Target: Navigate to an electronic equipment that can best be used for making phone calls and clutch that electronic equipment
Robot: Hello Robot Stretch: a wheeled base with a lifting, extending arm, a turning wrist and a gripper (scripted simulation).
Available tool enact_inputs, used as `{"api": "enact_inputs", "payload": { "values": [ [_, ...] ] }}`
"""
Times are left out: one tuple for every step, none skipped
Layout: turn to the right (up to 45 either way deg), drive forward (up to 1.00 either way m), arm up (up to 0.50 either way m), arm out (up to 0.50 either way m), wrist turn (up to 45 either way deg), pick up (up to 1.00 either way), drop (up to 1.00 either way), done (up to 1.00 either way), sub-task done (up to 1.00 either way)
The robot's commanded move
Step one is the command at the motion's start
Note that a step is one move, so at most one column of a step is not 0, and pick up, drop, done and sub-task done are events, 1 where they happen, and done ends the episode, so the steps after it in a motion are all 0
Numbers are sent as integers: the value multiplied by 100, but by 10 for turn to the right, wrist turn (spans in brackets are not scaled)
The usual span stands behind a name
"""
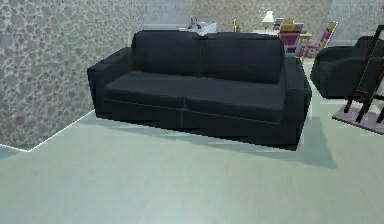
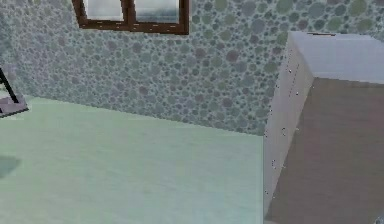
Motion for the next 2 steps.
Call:
{"api": "enact_inputs", "payload": {
  "values": [
    [450, 0, 0, 0, 0, 0, 0, 0, 0],
    [330, 0, 0, 0, 0, 0, 0, 0, 0]
  ]
}}
